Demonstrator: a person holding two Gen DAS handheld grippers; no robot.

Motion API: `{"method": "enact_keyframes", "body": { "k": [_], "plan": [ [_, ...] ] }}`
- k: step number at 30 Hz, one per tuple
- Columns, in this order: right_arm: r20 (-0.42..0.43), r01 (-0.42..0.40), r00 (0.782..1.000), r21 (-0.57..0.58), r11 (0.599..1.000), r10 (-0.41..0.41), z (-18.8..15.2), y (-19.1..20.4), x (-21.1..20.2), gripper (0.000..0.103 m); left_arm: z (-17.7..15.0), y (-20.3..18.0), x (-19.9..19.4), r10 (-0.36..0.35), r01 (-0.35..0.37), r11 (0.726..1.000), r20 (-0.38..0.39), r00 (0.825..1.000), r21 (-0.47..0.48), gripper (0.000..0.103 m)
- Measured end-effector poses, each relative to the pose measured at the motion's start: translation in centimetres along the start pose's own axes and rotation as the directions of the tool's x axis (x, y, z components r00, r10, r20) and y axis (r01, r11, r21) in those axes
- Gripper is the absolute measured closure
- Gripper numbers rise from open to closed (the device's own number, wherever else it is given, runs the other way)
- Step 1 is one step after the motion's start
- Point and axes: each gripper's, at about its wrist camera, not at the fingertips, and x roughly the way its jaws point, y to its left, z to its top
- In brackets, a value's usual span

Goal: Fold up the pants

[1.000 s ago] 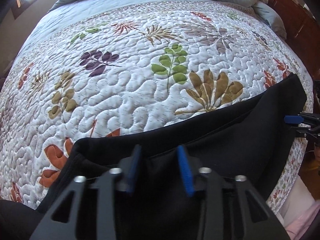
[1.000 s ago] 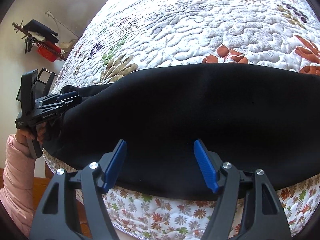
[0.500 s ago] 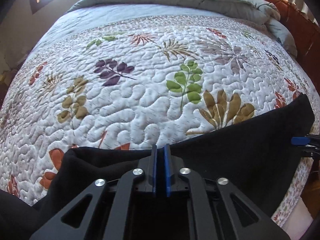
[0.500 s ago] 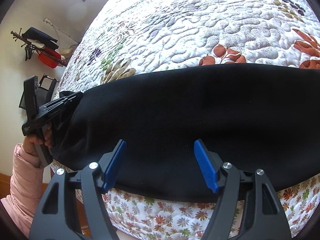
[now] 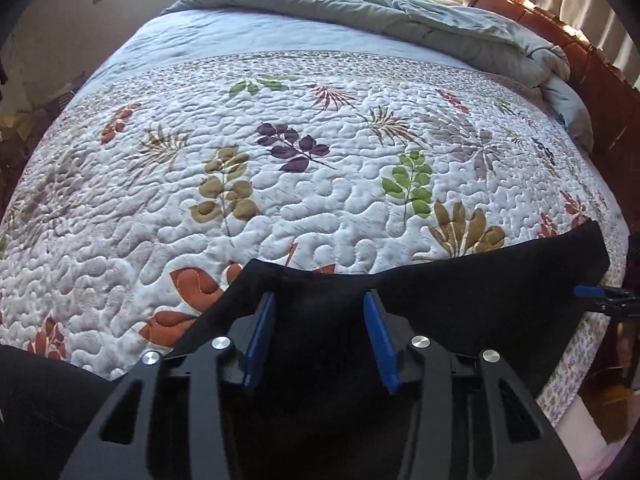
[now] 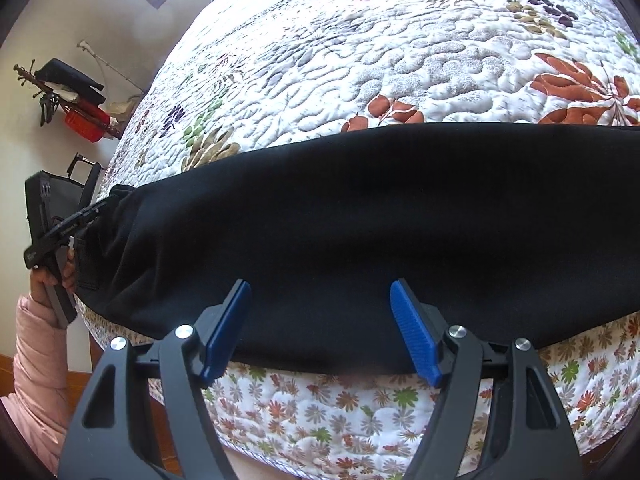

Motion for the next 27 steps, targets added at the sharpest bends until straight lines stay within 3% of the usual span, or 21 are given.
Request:
{"method": "enact_keyframes", "body": {
  "k": [2, 4, 6, 8, 13, 16, 18, 19, 22, 27],
  "plan": [
    [-0.001, 0.000, 1.000, -0.008, 1.000, 0.000, 0.1, 0.1, 0.1, 0.027, 0.1, 0.0, -1.4, -0.061, 0.062, 0.998, 0.050, 0.997, -0.010, 0.044],
    [-0.002, 0.001, 1.000, -0.012, 1.000, -0.001, 0.2, 0.2, 0.3, 0.027, 0.1, 0.3, -2.7, -0.112, 0.114, 0.993, 0.107, 0.988, -0.013, 0.039],
    [-0.002, -0.003, 1.000, -0.007, 1.000, 0.003, 0.5, 0.2, 0.7, 0.027, 0.1, 1.5, -3.4, -0.098, 0.106, 0.993, 0.138, 0.986, -0.054, 0.031],
    [-0.002, -0.005, 1.000, -0.007, 1.000, 0.005, 0.6, 0.2, 0.9, 0.026, 0.2, 3.1, -2.9, -0.023, 0.032, 0.996, 0.113, 0.993, -0.078, 0.032],
    [-0.004, -0.007, 1.000, -0.014, 1.000, 0.007, 0.8, 0.3, 1.3, 0.024, -0.2, 3.7, 0.1, -0.092, 0.094, 0.994, -0.031, 0.995, 0.049, 0.031],
    [-0.004, -0.007, 1.000, -0.013, 1.000, 0.007, 1.0, 0.5, 1.6, 0.023, 0.1, 3.6, 2.0, -0.069, 0.076, 0.992, -0.079, 0.994, 0.097, 0.030],
    [-0.006, -0.006, 1.000, -0.016, 1.000, 0.006, 1.1, 0.6, 1.7, 0.023, 0.6, 4.1, 3.2, -0.096, 0.103, 0.993, -0.109, 0.989, 0.063, 0.038],
    [-0.007, -0.004, 1.000, -0.017, 1.000, 0.004, 1.1, 0.7, 1.8, 0.023, 0.6, 4.2, 3.7, -0.120, 0.126, 0.991, -0.123, 0.985, 0.045, 0.058],
    [-0.008, -0.005, 1.000, -0.018, 1.000, 0.005, 1.1, 0.7, 1.8, 0.022, 0.8, 4.7, 4.0, -0.169, 0.171, 0.985, -0.139, 0.976, 0.003, 0.078],
    [-0.004, -0.018, 1.000, -0.012, 1.000, 0.018, 1.2, 0.5, 2.0, 0.022, 0.6, 7.3, 1.4, -0.270, 0.269, 0.959, 0.003, 0.963, -0.092, 0.082]
  ]
}}
